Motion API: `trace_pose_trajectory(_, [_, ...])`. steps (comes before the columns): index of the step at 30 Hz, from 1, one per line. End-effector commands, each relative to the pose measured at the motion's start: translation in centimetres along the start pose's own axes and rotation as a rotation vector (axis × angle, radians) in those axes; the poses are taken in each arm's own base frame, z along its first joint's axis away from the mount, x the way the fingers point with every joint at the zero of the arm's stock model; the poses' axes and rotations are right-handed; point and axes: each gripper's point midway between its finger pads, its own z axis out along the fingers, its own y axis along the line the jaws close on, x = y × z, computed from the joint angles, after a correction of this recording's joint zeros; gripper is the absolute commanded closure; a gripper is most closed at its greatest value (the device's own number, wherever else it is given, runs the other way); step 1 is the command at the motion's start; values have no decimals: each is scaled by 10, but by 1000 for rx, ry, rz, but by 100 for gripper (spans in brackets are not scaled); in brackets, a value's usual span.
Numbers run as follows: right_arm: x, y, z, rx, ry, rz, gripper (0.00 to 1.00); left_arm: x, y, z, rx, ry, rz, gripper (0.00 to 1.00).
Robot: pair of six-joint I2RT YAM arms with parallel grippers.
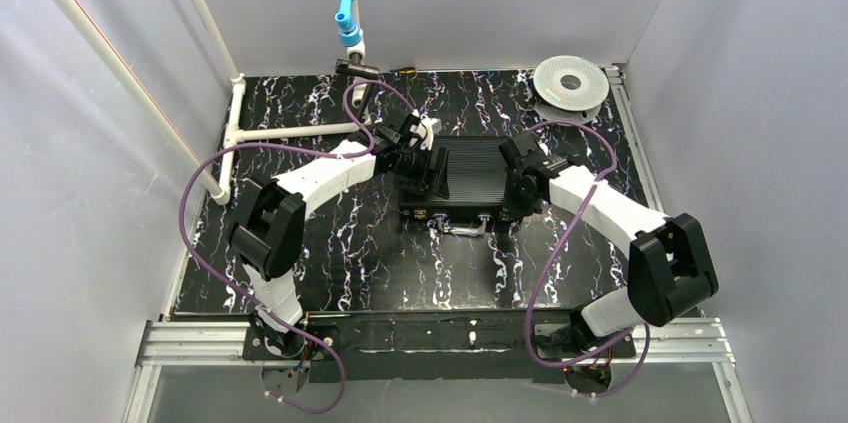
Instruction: Pack up texas hold em set
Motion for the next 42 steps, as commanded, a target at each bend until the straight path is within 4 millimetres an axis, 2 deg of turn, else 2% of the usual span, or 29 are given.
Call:
trace_pose_trajectory(1, [-2, 6, 0, -34, -6, -4, 99, 11, 16, -2, -73, 44, -4, 27])
trace_pose_trajectory(6, [16, 4, 7, -46, 37, 16, 99, 11, 16, -3, -73, 42, -3, 27])
trace_pose_trajectory(11, [34, -7, 18, -17, 67, 29, 99, 11, 17, -3, -75, 41, -2, 27])
trace_pose_trajectory(13, [34, -8, 21, -15, 61, 30, 99, 11, 16, -3, -74, 41, -2, 27])
trace_pose_trajectory(18, [20, -9, 31, 20, 19, 6, 99, 12, 17, -2, -73, 46, -3, 27])
trace_pose_trajectory(24, [24, -16, 38, 49, 1, 19, 99, 12, 18, -2, -79, 46, -3, 27])
trace_pose_trajectory(32, [23, -4, 48, -59, -139, 197, 99, 10, 17, -2, -76, 43, -3, 27])
trace_pose_trajectory(38, [18, -18, 59, -33, -257, 271, 99, 9, 16, -4, -73, 38, -1, 27])
trace_pose_trajectory(42, [16, -21, 52, -68, -328, 268, 99, 8, 16, -5, -76, 32, 0, 27])
